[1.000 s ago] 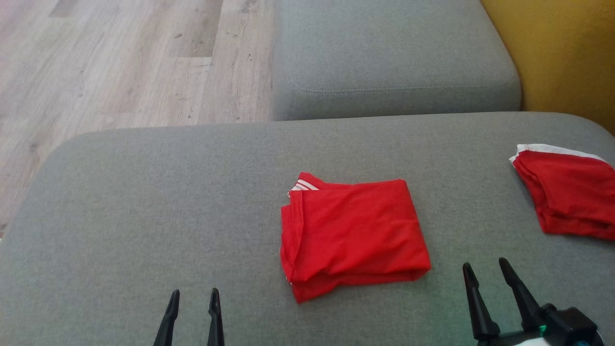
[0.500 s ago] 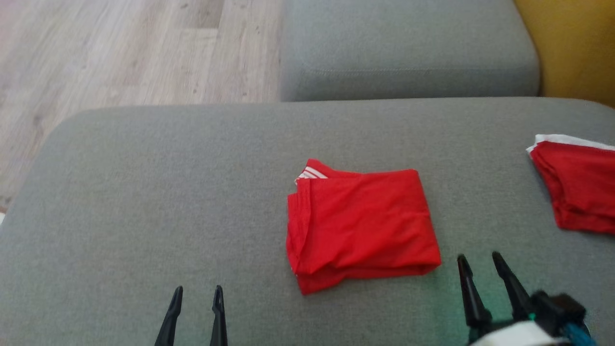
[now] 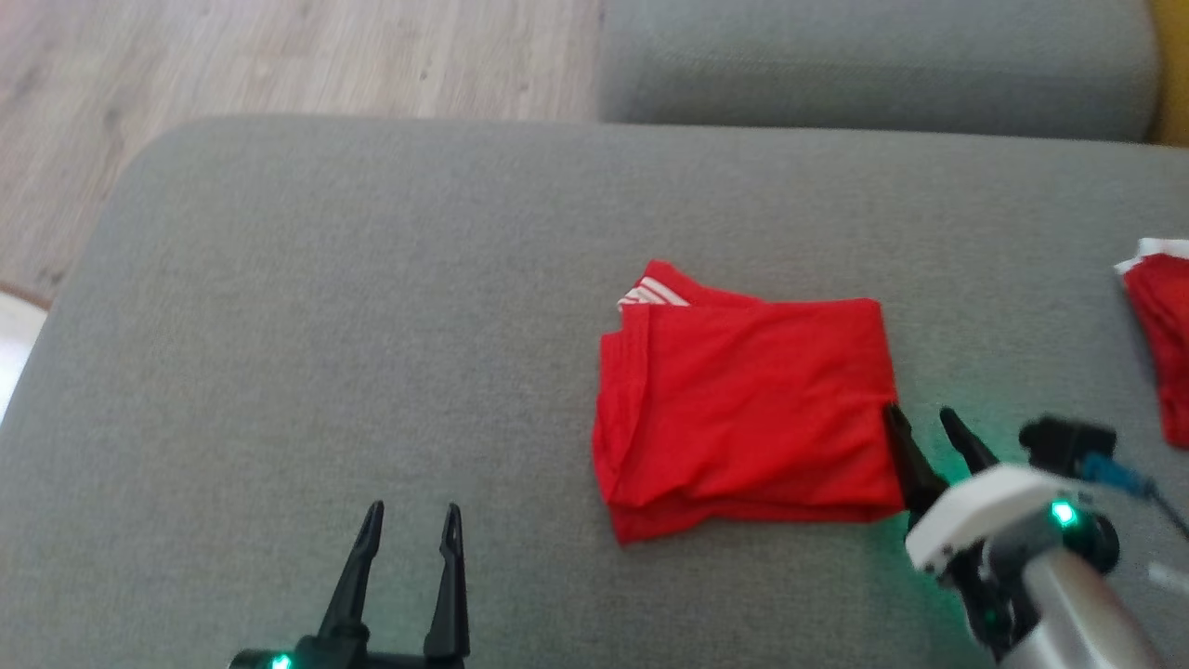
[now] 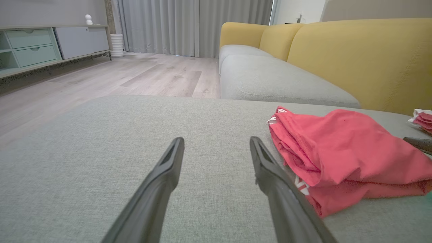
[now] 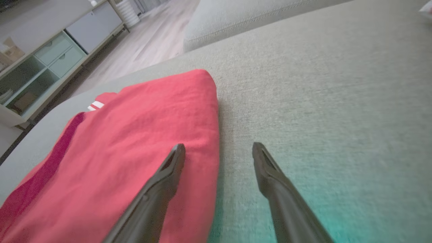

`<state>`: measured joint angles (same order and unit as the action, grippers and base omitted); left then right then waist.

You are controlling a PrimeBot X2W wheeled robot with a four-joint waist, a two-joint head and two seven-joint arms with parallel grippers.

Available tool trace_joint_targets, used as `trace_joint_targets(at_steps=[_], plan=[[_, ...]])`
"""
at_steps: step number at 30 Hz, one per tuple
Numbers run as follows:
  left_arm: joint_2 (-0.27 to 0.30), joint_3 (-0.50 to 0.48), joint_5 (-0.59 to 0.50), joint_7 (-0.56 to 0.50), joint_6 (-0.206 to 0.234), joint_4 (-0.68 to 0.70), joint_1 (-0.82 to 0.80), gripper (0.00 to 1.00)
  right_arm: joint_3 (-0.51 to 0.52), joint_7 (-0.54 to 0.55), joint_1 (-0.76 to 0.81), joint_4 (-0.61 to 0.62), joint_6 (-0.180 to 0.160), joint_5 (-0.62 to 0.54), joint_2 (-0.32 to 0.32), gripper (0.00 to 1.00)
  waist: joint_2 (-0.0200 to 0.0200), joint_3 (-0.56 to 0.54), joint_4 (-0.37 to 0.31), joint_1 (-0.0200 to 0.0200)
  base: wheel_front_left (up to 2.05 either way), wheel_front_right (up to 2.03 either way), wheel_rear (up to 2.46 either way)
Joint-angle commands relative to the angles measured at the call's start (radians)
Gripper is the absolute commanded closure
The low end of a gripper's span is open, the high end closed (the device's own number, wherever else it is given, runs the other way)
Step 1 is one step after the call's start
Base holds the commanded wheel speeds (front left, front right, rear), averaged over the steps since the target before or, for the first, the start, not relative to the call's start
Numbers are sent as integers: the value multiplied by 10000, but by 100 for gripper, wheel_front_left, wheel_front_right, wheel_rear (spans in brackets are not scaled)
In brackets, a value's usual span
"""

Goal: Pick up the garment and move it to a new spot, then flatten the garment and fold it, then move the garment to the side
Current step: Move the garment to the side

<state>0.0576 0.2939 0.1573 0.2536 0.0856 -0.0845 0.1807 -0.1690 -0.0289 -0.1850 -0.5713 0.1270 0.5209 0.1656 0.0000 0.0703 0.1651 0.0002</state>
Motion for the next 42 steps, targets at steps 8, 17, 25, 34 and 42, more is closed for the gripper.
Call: trace_joint_targets(at_steps=[8, 17, 25, 34, 42], plan=[[-74, -26, 192, 82, 189, 235, -692, 0, -1216, 1614, -1073, -151, 37, 1614, 550, 100, 0, 502, 192, -2, 0, 0, 0], [-74, -78, 321, 82, 269, 544, -980, 0, -1467, 1041, -1704, 762, 37, 1389, 2204, 100, 0, 1098, -818, -2, 0, 0, 0], [-74, -227, 227, 82, 31, 968, -1659, 0, -563, 1636, -2718, 1986, 37, 780, 4610, 100, 0, 2189, -1932, -2, 0, 0, 0], [-74, -497, 278, 82, -317, 1200, -2341, 0, 1526, 2594, -2747, 2793, 37, 159, 5954, 100, 0, 2918, -2436, -2, 0, 0, 0], [-74, -581, 514, 82, -376, 1043, -2328, 0, 2665, 2645, -2031, 3229, 37, -707, 5322, 0, 0, 2693, -2366, -2, 0, 0, 0]])
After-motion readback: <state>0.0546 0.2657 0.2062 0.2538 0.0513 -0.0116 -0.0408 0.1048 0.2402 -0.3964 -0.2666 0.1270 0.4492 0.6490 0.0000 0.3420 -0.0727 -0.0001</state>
